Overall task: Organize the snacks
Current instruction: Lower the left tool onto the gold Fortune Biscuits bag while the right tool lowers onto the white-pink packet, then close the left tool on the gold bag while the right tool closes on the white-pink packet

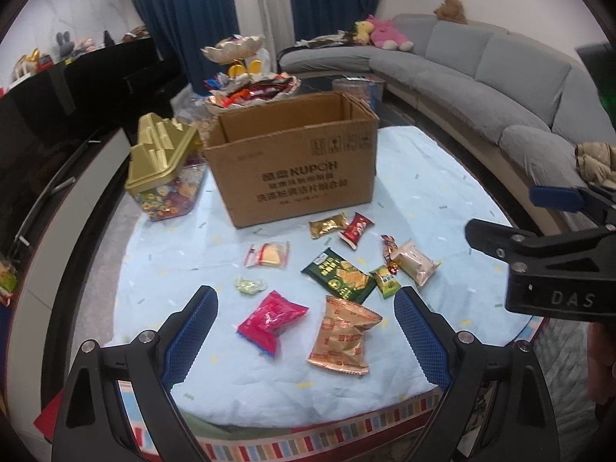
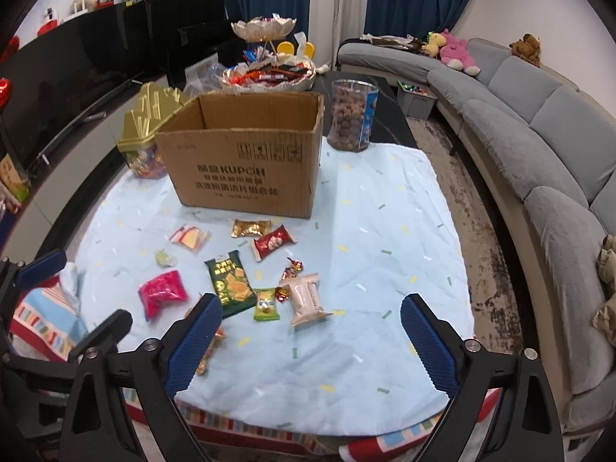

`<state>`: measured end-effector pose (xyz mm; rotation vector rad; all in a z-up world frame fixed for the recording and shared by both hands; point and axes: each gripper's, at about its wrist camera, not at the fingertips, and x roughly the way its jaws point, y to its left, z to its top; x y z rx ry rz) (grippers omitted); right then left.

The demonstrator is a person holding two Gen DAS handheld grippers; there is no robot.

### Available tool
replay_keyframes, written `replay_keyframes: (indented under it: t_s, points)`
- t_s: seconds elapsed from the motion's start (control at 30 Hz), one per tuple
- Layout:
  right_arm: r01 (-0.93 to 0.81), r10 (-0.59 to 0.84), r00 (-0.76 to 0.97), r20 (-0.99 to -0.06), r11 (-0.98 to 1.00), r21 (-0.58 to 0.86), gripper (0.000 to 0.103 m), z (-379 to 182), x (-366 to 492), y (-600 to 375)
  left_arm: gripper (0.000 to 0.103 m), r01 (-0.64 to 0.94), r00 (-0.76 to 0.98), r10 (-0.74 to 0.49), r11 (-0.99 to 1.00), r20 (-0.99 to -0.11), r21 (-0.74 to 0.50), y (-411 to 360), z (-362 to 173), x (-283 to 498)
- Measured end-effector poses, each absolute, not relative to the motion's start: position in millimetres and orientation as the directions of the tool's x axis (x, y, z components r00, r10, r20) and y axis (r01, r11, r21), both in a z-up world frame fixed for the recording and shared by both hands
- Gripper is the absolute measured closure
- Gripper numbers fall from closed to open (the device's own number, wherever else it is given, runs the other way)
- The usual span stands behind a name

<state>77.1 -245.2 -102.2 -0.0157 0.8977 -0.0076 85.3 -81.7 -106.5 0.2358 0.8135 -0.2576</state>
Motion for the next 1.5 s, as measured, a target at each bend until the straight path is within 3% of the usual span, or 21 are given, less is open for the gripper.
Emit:
replay_keyframes:
  t_s: [0.3,0.4,1.13,1.33,1.43,1.5]
  points:
    - [-0.018,-0.021,0.594,-0.804,0.999,-0.040,0.010,-136.2,101.8,-250.2,0.014,0.344,0.577,-0.133,0.935,-0.806,0.091,-93.9,-151.7,110.9]
    - [-0.030,-0.019,0.576,-0.817,0.999,-0.045,0.015,-147.2,109.6,-250.9,0.016,0.353,0.548,-0.127,0.931,-0.827,0.091,-97.0,-165.4,116.5]
    - [-0.088,0.022,0.423,-0.906,0.996,-0.017,0.025,-224.4,160.5,-249.2,0.033,0.386,0.349,-0.112,0.922,-0.930,0.034,-105.0,-248.7,135.9]
    - [-0.089,0.035,0.379,-0.925,0.996,0.001,0.038,-239.7,165.7,-251.9,0.051,0.388,0.330,-0.124,0.921,-0.936,0.015,-107.0,-253.4,137.1]
    - [-0.081,0.040,0.371,-0.928,0.997,0.011,0.042,-244.1,166.3,-254.8,0.053,0.393,0.335,-0.128,0.919,-0.933,0.016,-108.3,-254.6,137.4]
    - [-0.076,0.049,0.357,-0.933,0.997,0.024,0.056,-248.0,167.3,-256.0,0.056,0.399,0.336,-0.133,0.917,-0.932,0.013,-108.4,-255.6,137.2]
